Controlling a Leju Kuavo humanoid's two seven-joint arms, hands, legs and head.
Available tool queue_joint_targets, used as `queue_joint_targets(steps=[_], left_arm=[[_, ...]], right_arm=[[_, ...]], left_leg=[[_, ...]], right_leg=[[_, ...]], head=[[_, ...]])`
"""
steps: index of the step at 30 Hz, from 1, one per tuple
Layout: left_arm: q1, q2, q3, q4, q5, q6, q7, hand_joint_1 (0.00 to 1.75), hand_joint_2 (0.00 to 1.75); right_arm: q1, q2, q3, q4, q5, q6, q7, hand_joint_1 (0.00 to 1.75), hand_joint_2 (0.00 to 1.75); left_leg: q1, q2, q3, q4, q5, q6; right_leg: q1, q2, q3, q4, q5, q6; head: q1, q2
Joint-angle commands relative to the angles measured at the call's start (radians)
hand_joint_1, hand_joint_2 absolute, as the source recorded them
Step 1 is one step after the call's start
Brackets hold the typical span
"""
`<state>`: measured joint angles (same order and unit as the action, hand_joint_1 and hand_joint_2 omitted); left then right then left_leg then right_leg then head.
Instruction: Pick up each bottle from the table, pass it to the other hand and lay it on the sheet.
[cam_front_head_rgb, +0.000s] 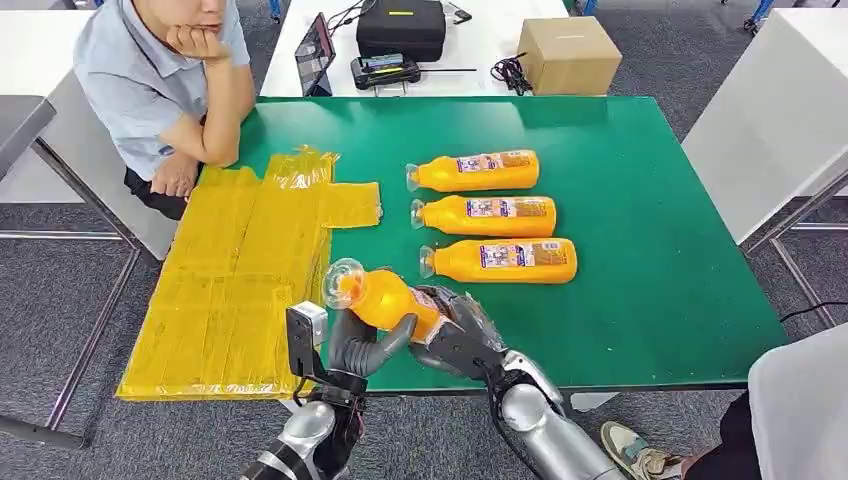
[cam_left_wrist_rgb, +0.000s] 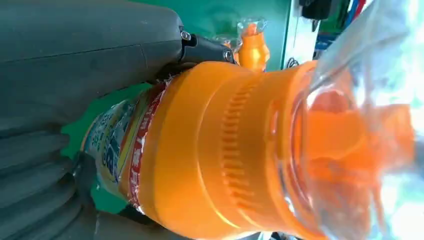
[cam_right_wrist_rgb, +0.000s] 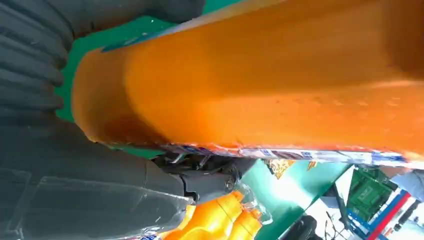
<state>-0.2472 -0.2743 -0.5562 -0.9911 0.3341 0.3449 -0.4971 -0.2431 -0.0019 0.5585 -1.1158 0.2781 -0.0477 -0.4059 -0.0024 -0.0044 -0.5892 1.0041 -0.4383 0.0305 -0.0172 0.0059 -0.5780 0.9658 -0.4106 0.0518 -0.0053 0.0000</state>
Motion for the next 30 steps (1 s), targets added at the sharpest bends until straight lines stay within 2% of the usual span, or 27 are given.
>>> queue_joint_targets(steps=[1, 3, 4, 13, 15, 16, 17, 19, 23, 26, 28, 30], left_arm=[[-0.005, 0.044, -0.026, -0.028, -0.022, 0.014, 0.0, 1.75, 1.75], [0.021, 0.057, -0.027, -0.079, -0.045, 0.014, -0.001, 1.75, 1.75], [0.028, 0.06, -0.025, -0.095, -0.048, 0.014, 0.001, 1.75, 1.75], [0.09, 0.109, 0.044, -0.259, -0.187, 0.065, 0.046, 1.75, 1.75], [0.079, 0.132, 0.052, -0.269, -0.335, 0.154, 0.031, 1.75, 1.75], [0.076, 0.134, 0.056, -0.272, -0.335, 0.154, 0.031, 1.75, 1.75], [0.066, 0.15, 0.058, -0.272, -0.459, 0.237, 0.028, 1.75, 1.75], [0.063, 0.155, 0.091, -0.288, -0.604, 0.309, 0.051, 1.75, 1.75], [0.067, 0.159, 0.135, -0.31, -0.68, 0.293, 0.085, 1.75, 1.75], [0.063, 0.171, 0.159, -0.293, -0.892, 0.353, 0.136, 1.75, 1.75], [0.063, 0.161, 0.217, -0.279, -1.149, 0.353, 0.22, 1.75, 1.75], [0.04, 0.178, 0.221, -0.232, -1.237, 0.347, 0.274, 1.75, 1.75]], right_arm=[[-0.016, 0.002, -0.024, 0.027, -0.008, -0.006, 0.001, 0.0, 1.75], [0.006, 0.013, -0.04, 0.011, -0.011, -0.012, 0.004, 0.0, 1.75], [0.013, 0.014, -0.042, 0.009, -0.012, -0.013, 0.005, 0.0, 0.0], [0.086, 0.039, -0.122, -0.022, -0.003, -0.075, 0.014, 0.0, 0.0], [0.094, 0.045, -0.141, -0.024, 0.006, -0.081, 0.011, 0.0, 0.0], [0.095, 0.045, -0.141, -0.024, 0.006, -0.081, 0.011, 0.0, 0.0], [0.1, 0.049, -0.151, -0.028, 0.008, -0.084, 0.009, 0.0, 0.0], [0.101, 0.058, -0.168, -0.028, 0.015, -0.083, 0.007, 0.0, 0.0], [0.105, 0.069, -0.186, -0.03, 0.018, -0.078, 0.007, 0.0, 0.0], [0.109, 0.075, -0.196, -0.029, 0.022, -0.074, 0.008, 0.0, 0.0], [0.104, 0.08, -0.198, -0.022, 0.027, -0.066, 0.006, 0.0, 0.0], [0.099, 0.083, -0.198, -0.018, 0.032, -0.058, 0.005, 0.0, 0.0]], left_leg=[[0.0, 0.0, 0.001, 0.0, 0.0, -0.001], [0.0, 0.001, 0.002, 0.0, -0.001, -0.001], [0.0, 0.001, 0.002, -0.001, -0.001, -0.001], [0.0, 0.002, 0.002, -0.001, -0.001, -0.002], [0.001, 0.002, 0.002, -0.001, -0.001, -0.002], [0.001, 0.002, 0.002, -0.001, -0.001, -0.002], [0.001, 0.002, 0.003, -0.001, -0.001, -0.002], [0.001, 0.001, 0.001, -0.001, 0.0, -0.001], [0.001, 0.002, 0.001, -0.001, 0.0, -0.002], [0.001, 0.002, 0.002, -0.001, 0.0, -0.002], [0.001, 0.002, 0.002, -0.001, -0.001, -0.002], [0.001, 0.003, 0.003, -0.001, -0.001, -0.002]], right_leg=[[0.0, 0.0, 0.001, 0.0, 0.0, -0.001], [0.001, 0.0, 0.002, 0.0, -0.001, -0.002], [0.0, 0.0, 0.002, -0.001, -0.001, -0.002], [0.001, 0.001, 0.001, 0.0, 0.0, -0.002], [0.001, 0.001, 0.001, 0.0, 0.0, -0.002], [0.001, 0.001, 0.001, 0.0, 0.0, -0.002], [0.001, 0.001, 0.002, 0.0, -0.001, -0.003], [0.001, 0.001, 0.001, 0.0, 0.0, -0.002], [0.001, 0.001, 0.0, 0.0, 0.0, -0.002], [0.001, 0.001, 0.001, 0.0, 0.0, -0.002], [0.001, 0.001, 0.001, 0.0, -0.001, -0.002], [0.001, 0.002, 0.002, 0.0, -0.001, -0.003]], head=[[0.0, 0.0], [0.0, 0.0], [0.0, 0.0], [0.0, 0.0], [0.0, 0.0], [0.0, 0.0], [0.0, 0.0], [0.0, 0.0], [0.0, 0.0], [0.0, 0.0], [0.0, 0.0], [0.0, 0.0]])
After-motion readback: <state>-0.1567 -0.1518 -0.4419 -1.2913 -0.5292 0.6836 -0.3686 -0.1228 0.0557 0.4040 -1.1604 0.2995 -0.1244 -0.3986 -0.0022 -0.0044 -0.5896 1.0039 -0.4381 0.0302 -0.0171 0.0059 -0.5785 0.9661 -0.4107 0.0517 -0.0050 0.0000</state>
